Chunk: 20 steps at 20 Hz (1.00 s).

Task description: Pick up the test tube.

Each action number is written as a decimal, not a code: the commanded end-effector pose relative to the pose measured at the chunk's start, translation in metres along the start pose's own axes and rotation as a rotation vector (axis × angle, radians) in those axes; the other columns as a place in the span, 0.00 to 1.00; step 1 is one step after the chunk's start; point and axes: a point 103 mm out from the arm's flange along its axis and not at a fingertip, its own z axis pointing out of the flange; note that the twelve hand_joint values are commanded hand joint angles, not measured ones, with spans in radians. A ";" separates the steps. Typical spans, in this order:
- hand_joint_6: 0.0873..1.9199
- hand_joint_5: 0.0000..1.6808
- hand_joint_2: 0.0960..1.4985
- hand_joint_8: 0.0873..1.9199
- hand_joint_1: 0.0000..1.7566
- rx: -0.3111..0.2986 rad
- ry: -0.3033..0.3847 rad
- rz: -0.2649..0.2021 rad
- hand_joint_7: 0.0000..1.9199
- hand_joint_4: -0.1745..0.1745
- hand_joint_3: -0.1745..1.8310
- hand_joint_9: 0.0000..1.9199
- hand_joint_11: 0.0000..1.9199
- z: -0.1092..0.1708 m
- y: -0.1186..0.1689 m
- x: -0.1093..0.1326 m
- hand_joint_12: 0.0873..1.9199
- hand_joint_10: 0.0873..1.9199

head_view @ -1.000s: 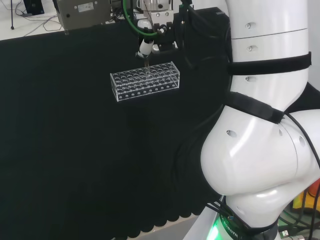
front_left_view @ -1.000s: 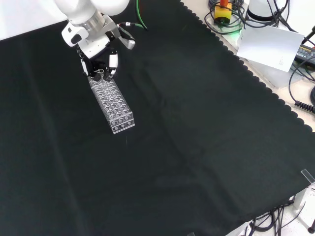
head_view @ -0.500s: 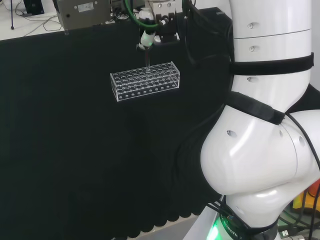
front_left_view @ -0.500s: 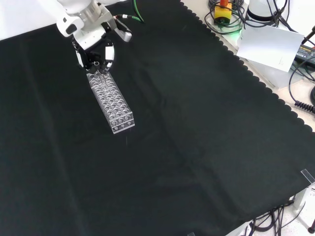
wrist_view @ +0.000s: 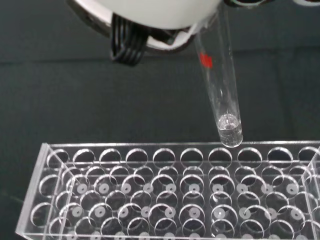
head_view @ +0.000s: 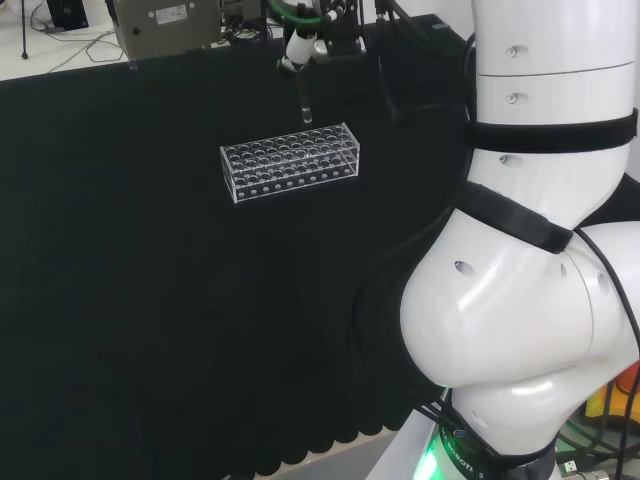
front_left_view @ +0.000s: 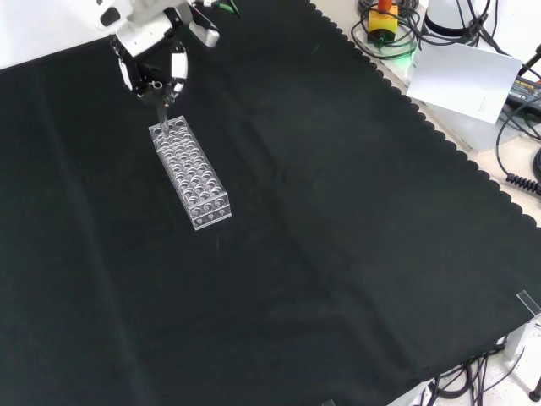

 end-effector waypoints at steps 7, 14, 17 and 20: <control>0.25 0.79 0.40 0.23 0.70 -0.089 0.036 -0.013 0.90 0.00 0.40 0.86 0.75 -0.064 -0.020 0.000 0.43 0.31; 0.25 0.79 0.40 0.23 0.70 -0.147 0.033 -0.034 0.90 0.00 0.40 0.86 0.75 -0.097 -0.036 0.005 0.43 0.31; 0.25 0.79 0.40 0.23 0.70 -0.160 0.030 -0.040 0.90 0.00 0.40 0.86 0.75 -0.106 -0.042 0.007 0.42 0.31; 0.25 0.79 0.40 0.23 0.70 -0.157 0.029 -0.038 0.90 0.00 0.40 0.86 0.75 -0.107 -0.045 0.007 0.42 0.31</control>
